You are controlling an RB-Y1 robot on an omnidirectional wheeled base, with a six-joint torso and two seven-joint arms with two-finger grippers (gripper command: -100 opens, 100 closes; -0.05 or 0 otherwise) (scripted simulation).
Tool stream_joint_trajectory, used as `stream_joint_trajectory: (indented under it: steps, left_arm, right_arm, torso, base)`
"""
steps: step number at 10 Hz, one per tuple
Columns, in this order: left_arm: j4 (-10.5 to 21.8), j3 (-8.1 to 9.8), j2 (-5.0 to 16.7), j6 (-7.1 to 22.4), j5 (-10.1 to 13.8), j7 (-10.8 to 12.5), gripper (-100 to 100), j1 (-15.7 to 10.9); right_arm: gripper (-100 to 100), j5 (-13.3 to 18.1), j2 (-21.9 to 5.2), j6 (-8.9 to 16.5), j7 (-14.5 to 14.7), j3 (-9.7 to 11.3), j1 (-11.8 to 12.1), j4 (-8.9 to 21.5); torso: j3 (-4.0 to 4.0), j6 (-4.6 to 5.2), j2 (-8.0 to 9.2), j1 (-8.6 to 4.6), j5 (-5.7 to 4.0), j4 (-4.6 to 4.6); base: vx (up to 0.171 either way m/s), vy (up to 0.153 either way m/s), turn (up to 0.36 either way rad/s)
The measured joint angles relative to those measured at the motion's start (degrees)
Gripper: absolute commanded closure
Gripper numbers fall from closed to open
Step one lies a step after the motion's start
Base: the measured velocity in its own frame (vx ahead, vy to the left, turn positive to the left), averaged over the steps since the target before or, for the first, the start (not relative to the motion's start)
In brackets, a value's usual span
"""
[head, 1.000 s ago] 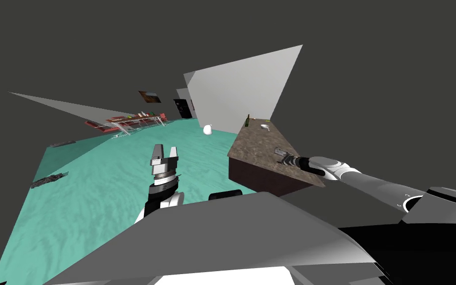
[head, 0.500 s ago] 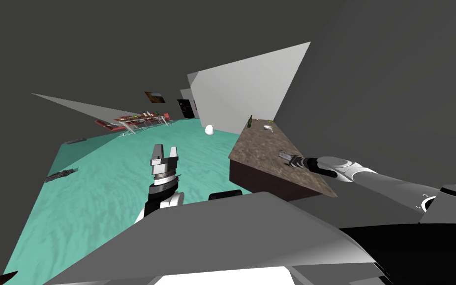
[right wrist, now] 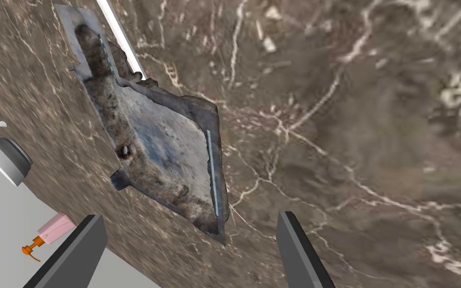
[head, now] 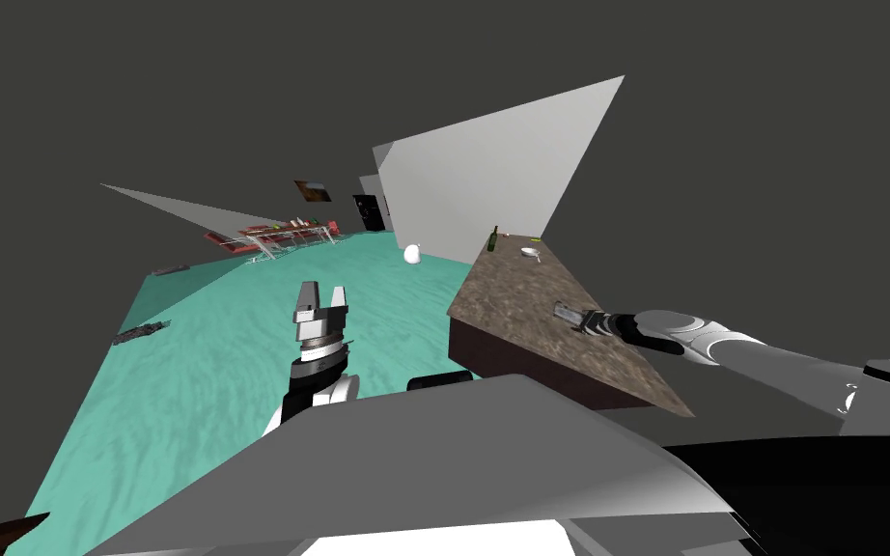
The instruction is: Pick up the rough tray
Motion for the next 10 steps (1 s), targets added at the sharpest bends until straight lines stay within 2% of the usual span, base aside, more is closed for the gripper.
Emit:
stream_joint_trajectory:
  steps: [3, 4, 5, 6, 10]
  left_arm:
    - [0.0, -0.01, 0.0, 0.0, 0.0, 0.0, 0, 0.0]
    - [0.0, -0.01, 0.0, 0.0, 0.0, 0.0, 0, 0.0]
    - [0.0, -0.01, 0.0, 0.0, 0.0, 0.0, 0, 0.0]
    - [0.0, -0.01, 0.0, 0.0, 0.0, 0.0, 0, 0.0]
    - [0.0, -0.01, 0.0, 0.0, 0.0, 0.0, 0, 0.0]
  right_arm:
    - [-100, 0.8, -0.1, -0.3, -0.7, 1.7, 0.1, 0.8]
    - [0, 0.8, -0.1, -0.3, -0.7, 1.7, 0.1, 0.9]
    - [-100, 0.8, -0.1, -0.3, -0.7, 1.7, 0.1, 0.9]
    - [-100, 0.3, 0.3, -0.7, -0.3, 1.9, -0.4, 2.4]
    - [-100, -1.7, 2.2, -2.1, 1.3, 2.8, -2.2, 8.2]
  torso:
    - [0.20, 0.02, 0.36, 0.17, 0.02, 0.08]
    - [0.24, 0.02, 0.43, 0.20, 0.04, 0.10]
    - [0.27, 0.02, 0.47, 0.22, 0.04, 0.11]
    - [0.32, -0.04, 0.57, 0.21, 0.04, 0.12]
    - [0.45, 0.05, 0.77, 0.20, 0.04, 0.18]
  base:
    - [0.023, -0.012, 0.010]
    - [0.000, 0.000, 0.000]
    - [-0.040, -0.004, 0.202]
    - [-0.093, -0.026, 0.320]
    - [-0.064, -0.008, 0.082]
